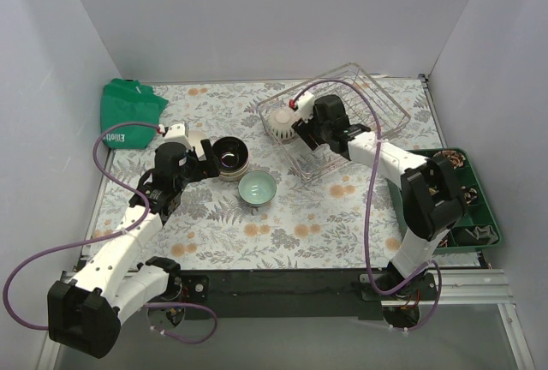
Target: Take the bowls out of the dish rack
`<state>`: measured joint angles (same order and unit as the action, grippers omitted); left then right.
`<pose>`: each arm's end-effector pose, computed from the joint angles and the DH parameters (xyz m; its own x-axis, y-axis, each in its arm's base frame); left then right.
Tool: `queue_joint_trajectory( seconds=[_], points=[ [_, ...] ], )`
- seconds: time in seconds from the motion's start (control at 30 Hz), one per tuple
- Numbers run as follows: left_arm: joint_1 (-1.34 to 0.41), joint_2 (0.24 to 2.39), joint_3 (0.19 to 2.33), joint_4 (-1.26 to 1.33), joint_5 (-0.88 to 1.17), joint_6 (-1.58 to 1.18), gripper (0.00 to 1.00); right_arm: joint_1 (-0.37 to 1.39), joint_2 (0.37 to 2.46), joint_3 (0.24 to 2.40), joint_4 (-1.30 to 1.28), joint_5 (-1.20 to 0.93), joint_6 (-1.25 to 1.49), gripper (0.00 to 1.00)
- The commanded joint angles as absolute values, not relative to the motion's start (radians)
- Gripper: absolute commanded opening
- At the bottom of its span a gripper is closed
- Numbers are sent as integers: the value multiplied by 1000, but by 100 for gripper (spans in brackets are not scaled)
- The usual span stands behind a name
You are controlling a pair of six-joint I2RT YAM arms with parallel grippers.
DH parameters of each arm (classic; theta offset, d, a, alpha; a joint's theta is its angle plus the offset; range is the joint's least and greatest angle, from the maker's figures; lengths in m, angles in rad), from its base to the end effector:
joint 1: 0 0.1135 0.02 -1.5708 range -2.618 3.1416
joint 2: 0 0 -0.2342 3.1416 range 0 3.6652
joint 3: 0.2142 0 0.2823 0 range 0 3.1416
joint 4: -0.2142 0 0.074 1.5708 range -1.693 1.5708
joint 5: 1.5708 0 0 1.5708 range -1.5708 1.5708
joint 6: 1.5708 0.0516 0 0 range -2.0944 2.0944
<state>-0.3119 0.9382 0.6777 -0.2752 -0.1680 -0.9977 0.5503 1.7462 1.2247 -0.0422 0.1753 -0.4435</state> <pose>0.2605 -0.0749 0.2256 -0.4027 -0.7406 -0.5380 -0.3183 0.6644 -0.6762 0.3759 0.2200 0.1920 -0.2443 -0.6456 -0.7235 -0.5470 0.7078 -0.4469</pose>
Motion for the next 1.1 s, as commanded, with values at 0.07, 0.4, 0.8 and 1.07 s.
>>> queue_joint_trajectory(
  seconds=[0.07,0.4,0.8,1.07],
  points=[
    [-314,910,666,-252,-130,-980,98,451,1637,1275,-31,8,-164,19],
    [-314,899,658,-180,27,-988,98,364,1594,1230,-11,-149,54,19],
    [-327,1015,755,-115,198,-1170,98,284,1451,1132,106,-299,267,19],
    [-437,1127,828,-6,190,-1239,98,276,1329,1031,227,-426,455,19]
  ],
)
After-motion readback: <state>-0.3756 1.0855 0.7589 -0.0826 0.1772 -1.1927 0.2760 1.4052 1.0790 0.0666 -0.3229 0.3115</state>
